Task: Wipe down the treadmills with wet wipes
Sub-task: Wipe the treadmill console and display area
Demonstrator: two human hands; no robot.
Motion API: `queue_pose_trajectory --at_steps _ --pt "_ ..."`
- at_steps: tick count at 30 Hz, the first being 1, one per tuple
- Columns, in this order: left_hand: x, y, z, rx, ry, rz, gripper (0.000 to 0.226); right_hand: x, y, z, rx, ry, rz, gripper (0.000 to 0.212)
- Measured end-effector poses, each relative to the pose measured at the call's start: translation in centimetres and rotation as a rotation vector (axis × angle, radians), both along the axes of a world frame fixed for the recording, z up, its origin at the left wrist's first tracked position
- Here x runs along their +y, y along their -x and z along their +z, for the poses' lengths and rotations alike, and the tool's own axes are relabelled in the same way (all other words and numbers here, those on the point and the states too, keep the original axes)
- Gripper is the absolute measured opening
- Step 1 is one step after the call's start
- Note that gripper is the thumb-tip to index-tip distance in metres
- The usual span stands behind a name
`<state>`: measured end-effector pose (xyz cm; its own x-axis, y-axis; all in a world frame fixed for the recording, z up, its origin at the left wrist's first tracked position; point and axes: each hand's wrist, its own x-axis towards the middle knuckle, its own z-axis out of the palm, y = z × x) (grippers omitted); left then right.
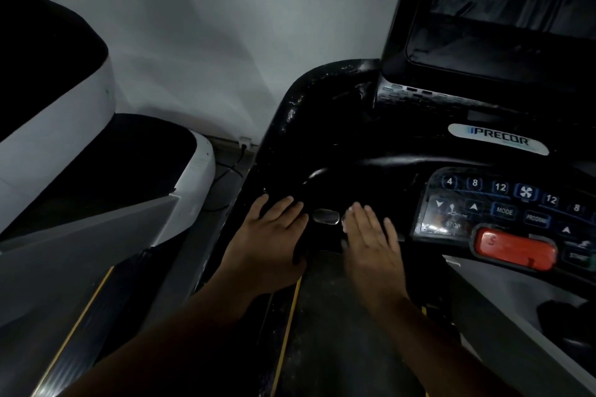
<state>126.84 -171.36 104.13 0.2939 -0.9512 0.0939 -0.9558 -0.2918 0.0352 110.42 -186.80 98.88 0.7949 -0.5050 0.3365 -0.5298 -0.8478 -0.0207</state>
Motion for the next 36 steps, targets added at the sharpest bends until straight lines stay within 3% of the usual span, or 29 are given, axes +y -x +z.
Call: queue_pose_trajectory --at_steps 3,7,11,18,25,28,32,36 --pt "0.1 0.0 -0.1 -0.003 0.000 -0.003 0.074 2.0 -1.5 -0.7 -0.008 0.004 -0.017 0.066" --pt "0.1 0.0 0.1 0.022 -0.015 -0.011 0.079 0.4 2.4 -0.3 0.161 0.055 0.097 0.091" --pt "0.0 0.0 0.4 0.044 -0.023 -0.003 0.082 -0.1 1.1 0.6 0.029 0.002 -0.060 0.056" --pt "0.1 0.2 0.5 0.027 -0.010 0.001 0.079 -0.4 1.2 0.5 0.079 0.103 0.235 0.060" --pt "0.1 0.3 0.6 0.023 -0.020 0.002 0.080 -2.0 0.9 2.1 -0.037 -0.002 0.157 0.045" --pt "0.1 0.4 0.7 0.035 -0.014 0.004 0.081 -2.1 1.1 2.3 -0.020 0.002 0.137 0.038" --pt "0.1 0.3 0.5 0.011 -0.017 -0.001 0.078 -2.6 2.5 2.6 0.016 0.071 0.216 0.047" --pt "0.0 0.3 0.5 0.007 -0.016 0.001 0.080 -4.2 0.7 3.5 0.017 0.052 0.092 0.032"
